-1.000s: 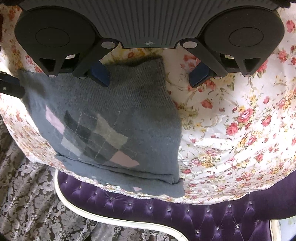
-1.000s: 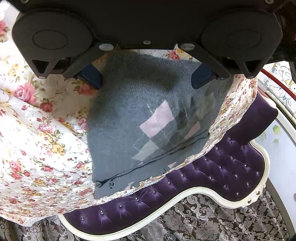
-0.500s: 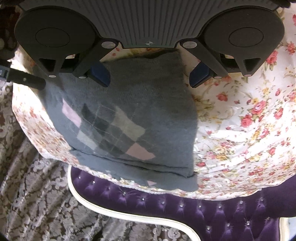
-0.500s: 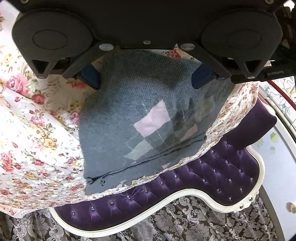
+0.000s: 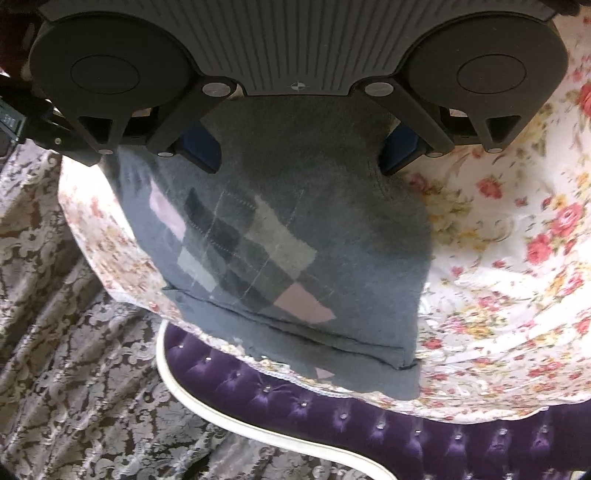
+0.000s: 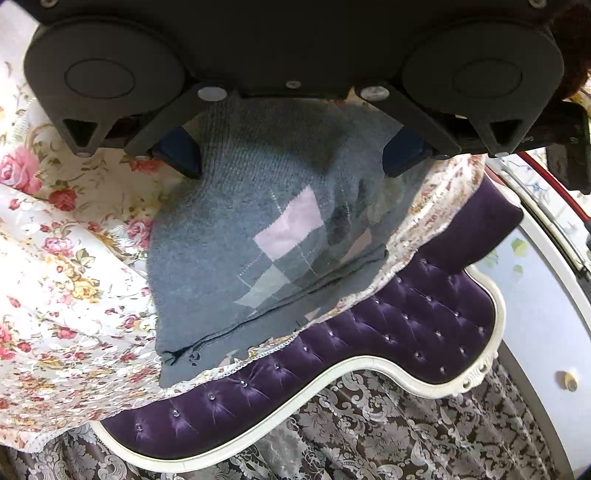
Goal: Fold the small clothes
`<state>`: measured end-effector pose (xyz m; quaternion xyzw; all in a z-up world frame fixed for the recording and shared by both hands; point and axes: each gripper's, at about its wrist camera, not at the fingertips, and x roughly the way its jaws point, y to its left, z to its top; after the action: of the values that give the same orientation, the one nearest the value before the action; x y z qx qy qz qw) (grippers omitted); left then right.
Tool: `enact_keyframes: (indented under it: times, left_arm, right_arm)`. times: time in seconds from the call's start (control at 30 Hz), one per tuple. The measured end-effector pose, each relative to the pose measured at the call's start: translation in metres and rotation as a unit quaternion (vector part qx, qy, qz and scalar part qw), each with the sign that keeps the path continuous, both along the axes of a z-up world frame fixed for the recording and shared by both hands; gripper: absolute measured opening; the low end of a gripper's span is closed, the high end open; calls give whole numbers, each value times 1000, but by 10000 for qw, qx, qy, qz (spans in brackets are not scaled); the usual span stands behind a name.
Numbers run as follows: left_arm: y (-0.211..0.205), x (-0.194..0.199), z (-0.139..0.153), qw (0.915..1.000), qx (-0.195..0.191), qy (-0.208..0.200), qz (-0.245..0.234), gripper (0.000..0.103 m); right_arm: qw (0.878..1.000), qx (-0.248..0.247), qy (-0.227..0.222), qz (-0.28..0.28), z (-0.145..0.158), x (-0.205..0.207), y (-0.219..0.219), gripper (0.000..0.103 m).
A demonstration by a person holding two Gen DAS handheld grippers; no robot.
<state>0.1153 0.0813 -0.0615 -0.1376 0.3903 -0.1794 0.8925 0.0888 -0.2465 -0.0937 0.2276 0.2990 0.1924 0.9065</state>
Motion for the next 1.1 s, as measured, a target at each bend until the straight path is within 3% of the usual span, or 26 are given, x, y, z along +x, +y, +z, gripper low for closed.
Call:
enact_keyframes:
  times: [0.27, 0.57, 0.63, 0.83, 0.87, 0.93, 1.0, 1.1]
  left_arm:
    - [-5, 8, -2, 9999, -42, -80, -106, 92]
    - [8, -11, -3, 9998, -189, -87, -30, 91]
    - [9, -11, -3, 9998, -153, -131, 54, 87]
    - [11, -1, -3, 9992, 51, -206, 348, 49]
    - [11, 0, -3, 9990, 123, -222, 357, 42]
    - [10, 0, -3, 9989, 196, -256, 342, 33]
    - [9, 0, -3, 9984, 326, -259, 395, 14]
    - [12, -3, -3, 9985, 203, -247, 444, 8]
  right_arm:
    - [9996, 280, -41, 61, -1, 14, -1, 103]
    - [9988, 460, 74, 141, -2, 2, -10, 103]
    - [9989, 450, 80, 115, -3, 0, -9, 103]
    - [9996, 161, 131, 213, 1, 5, -2, 103]
    - [9996, 94, 142, 213, 2, 7, -2, 98]
    - [9997, -89, 163, 165, 4, 9, -1, 78]
    - [9994, -201, 259, 50, 3, 12, -3, 47]
    - [9990, -35, 442, -49, -3, 16, -12, 18]
